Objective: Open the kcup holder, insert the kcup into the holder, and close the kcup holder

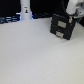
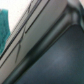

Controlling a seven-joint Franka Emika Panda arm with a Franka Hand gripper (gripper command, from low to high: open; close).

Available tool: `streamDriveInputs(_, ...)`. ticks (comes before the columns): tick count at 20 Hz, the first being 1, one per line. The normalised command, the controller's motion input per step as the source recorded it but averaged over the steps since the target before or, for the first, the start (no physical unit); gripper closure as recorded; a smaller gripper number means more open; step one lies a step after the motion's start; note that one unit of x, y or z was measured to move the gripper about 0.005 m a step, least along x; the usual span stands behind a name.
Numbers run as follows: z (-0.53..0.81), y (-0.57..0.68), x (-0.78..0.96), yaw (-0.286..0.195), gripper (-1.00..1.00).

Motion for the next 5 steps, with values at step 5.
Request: streamDriveInputs(5,0.67,0.13,0.13,0.006,-1.00)
